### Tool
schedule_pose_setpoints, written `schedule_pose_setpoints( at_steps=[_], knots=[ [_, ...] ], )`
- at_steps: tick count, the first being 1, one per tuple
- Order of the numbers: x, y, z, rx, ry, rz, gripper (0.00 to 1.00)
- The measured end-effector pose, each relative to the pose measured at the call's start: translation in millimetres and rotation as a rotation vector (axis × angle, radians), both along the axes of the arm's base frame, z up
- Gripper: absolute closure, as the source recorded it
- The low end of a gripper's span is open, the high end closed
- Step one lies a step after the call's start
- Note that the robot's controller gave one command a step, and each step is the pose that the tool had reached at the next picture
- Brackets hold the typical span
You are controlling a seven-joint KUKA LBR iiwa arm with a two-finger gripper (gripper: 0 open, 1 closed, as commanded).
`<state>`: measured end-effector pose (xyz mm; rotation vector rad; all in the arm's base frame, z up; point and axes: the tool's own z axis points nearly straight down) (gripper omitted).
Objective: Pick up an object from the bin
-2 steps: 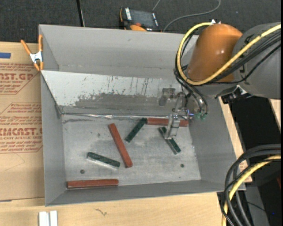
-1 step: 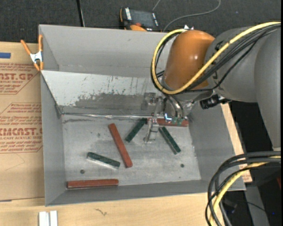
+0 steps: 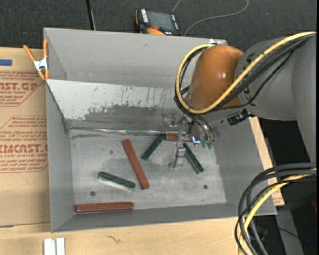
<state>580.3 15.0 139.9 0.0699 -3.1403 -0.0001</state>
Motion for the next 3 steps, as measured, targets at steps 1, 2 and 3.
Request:
schedule_pose_setpoints(
  at_steps=[1, 2, 3],
  knots=[
    [6.0, 32.5, -74.6, 0.002, 0.004, 0.063, 0.0],
    [8.3, 31.2, -69.8, 0.001, -0.003, 0.061, 1.0],
    [-4.5, 21.3, -24.6, 0.0, -0.005, 0.303, 1.0]
  ],
)
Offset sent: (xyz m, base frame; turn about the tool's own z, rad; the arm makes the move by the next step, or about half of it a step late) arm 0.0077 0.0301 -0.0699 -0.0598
